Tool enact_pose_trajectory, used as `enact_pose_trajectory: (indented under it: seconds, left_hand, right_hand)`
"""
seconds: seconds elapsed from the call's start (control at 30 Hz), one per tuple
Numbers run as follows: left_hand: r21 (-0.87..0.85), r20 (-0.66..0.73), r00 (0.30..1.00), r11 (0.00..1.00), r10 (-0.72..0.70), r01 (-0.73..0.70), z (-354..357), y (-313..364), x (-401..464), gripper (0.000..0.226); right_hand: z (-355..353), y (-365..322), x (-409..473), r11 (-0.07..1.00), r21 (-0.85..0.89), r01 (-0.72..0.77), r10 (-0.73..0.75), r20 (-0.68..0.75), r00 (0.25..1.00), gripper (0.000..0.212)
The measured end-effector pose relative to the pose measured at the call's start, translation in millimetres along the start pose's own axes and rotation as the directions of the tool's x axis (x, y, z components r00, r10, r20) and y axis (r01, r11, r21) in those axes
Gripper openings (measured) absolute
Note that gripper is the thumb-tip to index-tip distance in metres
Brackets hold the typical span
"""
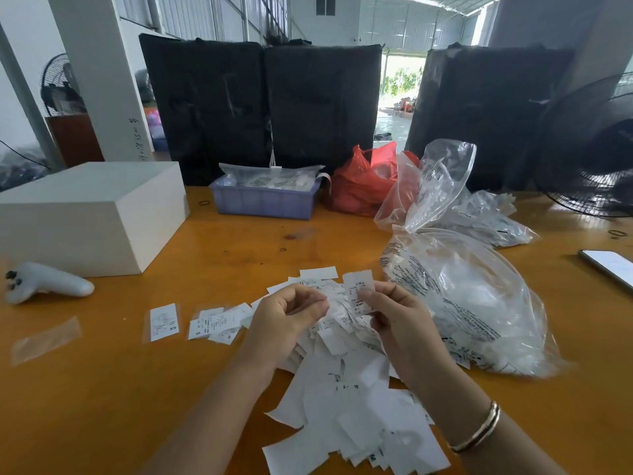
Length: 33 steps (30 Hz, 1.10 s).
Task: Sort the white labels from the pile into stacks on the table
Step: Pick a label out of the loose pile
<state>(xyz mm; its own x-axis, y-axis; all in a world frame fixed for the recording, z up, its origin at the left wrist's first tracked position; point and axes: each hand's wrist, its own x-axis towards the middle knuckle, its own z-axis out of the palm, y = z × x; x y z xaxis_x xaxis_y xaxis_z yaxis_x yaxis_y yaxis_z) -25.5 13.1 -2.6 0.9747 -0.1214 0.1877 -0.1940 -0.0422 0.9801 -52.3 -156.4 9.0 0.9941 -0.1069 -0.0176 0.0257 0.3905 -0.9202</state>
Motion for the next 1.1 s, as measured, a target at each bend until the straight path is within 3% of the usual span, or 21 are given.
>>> enact_pose_trajectory:
  seconds: [0.23,0.43,0.73,0.93,1.1]
  left_hand:
    - [0.016,0.029,1.000,1.000,-0.001,0.001,1,-5,1,0.010]
    - [-0.015,0.042,0.999,1.000,0.012,-0.012,1,-5,1,0.013]
    - [-0.008,0.015,1.000,1.000,0.027,-0.027,-1,-3,0,0.015]
    - [0.010,0.018,0.999,0.999,0.046,-0.046,0,1,-1,0.014]
    - [0.054,0.018,0.999,0.997,0.046,-0.047,1,1,-2,0.017]
  right_hand:
    - [4,0,0,0.985,0.150,-0.084,0.086,-0.008,0.996,0.038]
    - [6,-4,-3,0.963,0.263,-0.053,0.052,0.010,0.999,0.012]
    - [7,1,-5,1.000,0.004,-0.021,0.022,-0.049,0.999,0.018]
    - [8,-2,-7,1.000,-0.015,-0.016,0.015,-0.040,0.999,0.018]
    - [6,-9,-7,0.997,0.071,0.034,-0.032,-0.040,0.999,0.014]
